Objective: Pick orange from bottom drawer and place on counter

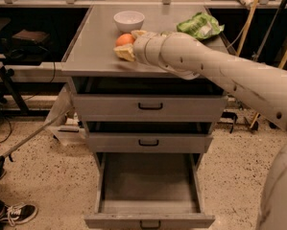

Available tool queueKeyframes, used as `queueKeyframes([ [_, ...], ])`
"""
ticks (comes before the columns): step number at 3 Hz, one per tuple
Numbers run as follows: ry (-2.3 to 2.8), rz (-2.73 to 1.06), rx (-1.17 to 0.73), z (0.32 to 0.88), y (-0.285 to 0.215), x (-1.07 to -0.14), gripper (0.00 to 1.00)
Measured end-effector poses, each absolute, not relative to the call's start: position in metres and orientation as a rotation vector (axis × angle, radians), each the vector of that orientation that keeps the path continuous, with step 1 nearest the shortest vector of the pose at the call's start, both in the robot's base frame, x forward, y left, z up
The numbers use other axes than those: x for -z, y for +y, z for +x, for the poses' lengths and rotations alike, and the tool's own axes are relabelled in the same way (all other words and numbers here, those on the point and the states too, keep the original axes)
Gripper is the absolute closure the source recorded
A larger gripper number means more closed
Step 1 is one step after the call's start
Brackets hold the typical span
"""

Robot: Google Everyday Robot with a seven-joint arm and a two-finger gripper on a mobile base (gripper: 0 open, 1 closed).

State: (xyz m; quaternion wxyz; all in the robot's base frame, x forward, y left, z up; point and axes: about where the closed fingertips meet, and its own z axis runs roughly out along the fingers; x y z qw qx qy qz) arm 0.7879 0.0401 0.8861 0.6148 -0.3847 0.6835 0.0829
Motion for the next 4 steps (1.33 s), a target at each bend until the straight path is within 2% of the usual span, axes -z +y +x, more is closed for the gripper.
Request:
queueKeyframes([
  [1,1.575,-0.886,-0.191,0.788,0.040,-0.886,0.00],
  [2,1.575,-0.886,-0.191,0.788,0.040,-0.886,0.00],
  [3,1.591,-0.833,-0.149,0.769,0.016,-0.906,0.00],
  [4,1.676,-0.704,-0.100,0.721,-0.055,-0.930,0.00],
])
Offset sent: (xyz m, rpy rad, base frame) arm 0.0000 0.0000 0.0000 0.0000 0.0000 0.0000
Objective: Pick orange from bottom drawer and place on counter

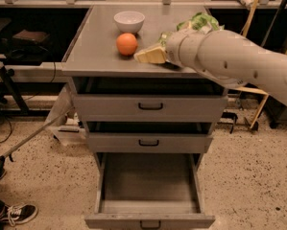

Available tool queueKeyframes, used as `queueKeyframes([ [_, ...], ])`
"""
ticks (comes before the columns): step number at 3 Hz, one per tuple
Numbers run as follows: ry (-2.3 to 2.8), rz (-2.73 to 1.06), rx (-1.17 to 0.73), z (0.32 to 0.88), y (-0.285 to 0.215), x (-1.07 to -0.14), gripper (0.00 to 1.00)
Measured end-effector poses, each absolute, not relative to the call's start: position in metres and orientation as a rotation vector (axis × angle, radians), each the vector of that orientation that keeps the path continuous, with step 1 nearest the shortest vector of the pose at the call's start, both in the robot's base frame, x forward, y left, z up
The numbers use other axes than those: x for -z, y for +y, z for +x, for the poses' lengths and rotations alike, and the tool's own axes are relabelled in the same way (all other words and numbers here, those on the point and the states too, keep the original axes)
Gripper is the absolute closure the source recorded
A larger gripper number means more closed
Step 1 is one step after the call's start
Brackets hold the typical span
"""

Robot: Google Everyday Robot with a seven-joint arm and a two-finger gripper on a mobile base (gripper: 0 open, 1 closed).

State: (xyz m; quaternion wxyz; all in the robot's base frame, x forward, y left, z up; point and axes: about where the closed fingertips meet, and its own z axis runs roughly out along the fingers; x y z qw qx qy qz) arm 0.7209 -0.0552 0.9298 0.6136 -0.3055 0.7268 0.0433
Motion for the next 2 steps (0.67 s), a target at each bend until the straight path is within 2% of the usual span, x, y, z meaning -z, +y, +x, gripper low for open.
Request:
queueKeyframes([
  [2,1.758,-0.400,-0.007,0.575,-0.185,-0.972,0.00],
])
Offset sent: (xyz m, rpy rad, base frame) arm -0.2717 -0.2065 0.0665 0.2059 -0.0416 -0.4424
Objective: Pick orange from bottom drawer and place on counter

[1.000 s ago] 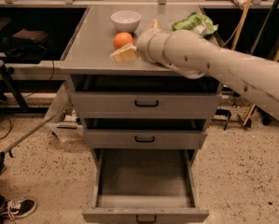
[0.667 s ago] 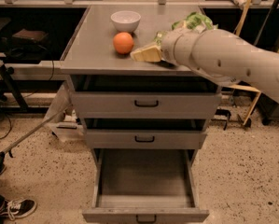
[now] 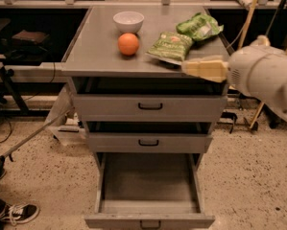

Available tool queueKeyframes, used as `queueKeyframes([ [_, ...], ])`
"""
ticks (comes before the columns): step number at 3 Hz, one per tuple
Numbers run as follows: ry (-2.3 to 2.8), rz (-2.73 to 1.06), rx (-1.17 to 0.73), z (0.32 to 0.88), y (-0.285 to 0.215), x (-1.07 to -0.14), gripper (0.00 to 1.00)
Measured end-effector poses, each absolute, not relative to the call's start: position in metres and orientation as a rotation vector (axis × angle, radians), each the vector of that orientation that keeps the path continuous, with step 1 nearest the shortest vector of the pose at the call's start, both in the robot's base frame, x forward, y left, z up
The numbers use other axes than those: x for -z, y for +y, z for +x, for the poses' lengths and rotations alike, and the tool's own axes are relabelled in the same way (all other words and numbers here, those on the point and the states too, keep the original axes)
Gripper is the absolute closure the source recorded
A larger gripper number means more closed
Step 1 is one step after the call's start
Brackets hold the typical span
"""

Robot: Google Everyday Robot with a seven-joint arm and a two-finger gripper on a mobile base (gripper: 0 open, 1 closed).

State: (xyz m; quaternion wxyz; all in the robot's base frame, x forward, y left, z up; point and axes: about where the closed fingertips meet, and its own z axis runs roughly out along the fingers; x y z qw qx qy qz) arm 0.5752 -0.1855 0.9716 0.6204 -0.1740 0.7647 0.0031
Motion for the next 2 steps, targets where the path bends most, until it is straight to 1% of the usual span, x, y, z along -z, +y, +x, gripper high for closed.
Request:
queueKeyframes([
  [1,1.709,-0.233,0.028,0.514,-0.211,-0.991,0.00],
  [2,1.679,-0.211,0.069,0.487,-0.220,-0.993,0.00],
])
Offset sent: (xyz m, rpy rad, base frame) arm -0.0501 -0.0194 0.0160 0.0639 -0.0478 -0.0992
